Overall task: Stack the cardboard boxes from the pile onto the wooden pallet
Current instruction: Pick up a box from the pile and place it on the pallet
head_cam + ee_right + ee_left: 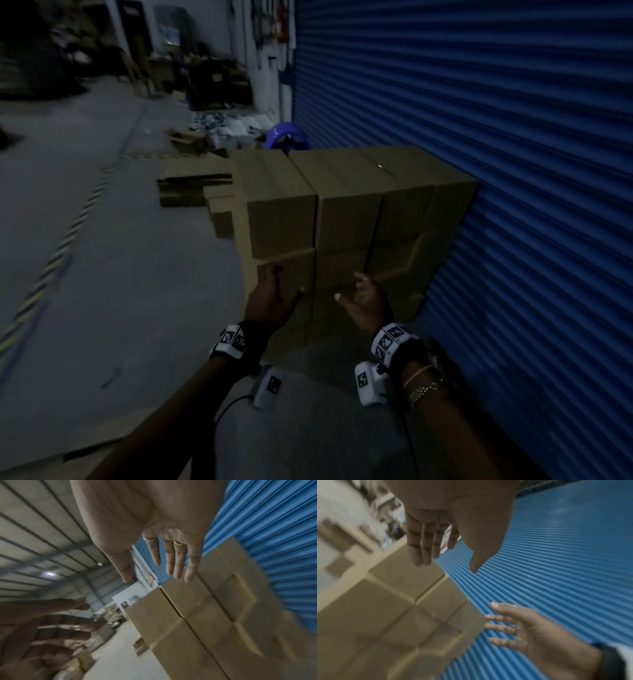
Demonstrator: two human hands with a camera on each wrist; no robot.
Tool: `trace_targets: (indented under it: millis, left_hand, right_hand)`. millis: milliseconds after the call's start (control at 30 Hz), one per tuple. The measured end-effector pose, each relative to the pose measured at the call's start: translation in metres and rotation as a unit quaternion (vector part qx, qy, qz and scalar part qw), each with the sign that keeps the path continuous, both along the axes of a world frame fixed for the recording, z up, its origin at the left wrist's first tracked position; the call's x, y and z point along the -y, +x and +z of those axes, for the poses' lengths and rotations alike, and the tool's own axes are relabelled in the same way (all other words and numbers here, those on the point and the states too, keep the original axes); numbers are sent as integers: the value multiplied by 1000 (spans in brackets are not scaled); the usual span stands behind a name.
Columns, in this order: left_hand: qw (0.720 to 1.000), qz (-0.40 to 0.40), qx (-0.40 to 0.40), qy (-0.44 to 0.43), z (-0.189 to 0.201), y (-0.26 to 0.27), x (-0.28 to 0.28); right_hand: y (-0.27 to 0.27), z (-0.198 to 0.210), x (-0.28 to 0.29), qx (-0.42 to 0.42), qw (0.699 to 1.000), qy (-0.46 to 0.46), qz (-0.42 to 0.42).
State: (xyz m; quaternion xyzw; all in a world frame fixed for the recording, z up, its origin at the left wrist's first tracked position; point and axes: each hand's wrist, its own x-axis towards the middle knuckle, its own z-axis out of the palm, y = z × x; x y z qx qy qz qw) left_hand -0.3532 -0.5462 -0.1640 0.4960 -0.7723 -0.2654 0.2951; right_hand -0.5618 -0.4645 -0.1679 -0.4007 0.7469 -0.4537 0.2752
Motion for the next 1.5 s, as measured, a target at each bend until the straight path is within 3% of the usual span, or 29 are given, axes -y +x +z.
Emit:
trace_targets:
  millis: [233,467,767,867,967,1067,1233,1500]
  left_hand:
    - [993,43,60,-88,26,-54,99]
    - [991,111,65,-39,14,-64,188]
    - [991,98,62,-61,-20,-63,352]
    - [988,104,105,-36,-22,-59,395]
    - [986,100,136,0,-29,-55,429]
    - [990,79,109,37,-34,-54,455]
    - [992,56,90,64,-41,-54,474]
    - [993,27,113,-21,-48,-55,488]
  right_hand:
    - [-64,18,146,-43,996,-28,78]
    - [-75,20,266,-95,989,-16,111]
    - [-71,7,415,-201,968,-37,148]
    - [-78,11,456,-246,958,-11,143]
    - [-84,11,480,-247,957,65,141]
    - [-90,6,500,-239,950,122,161]
    - [-99,-9,519,-213,950,124,194]
    - [-111,-15,545,-170,956,101,216]
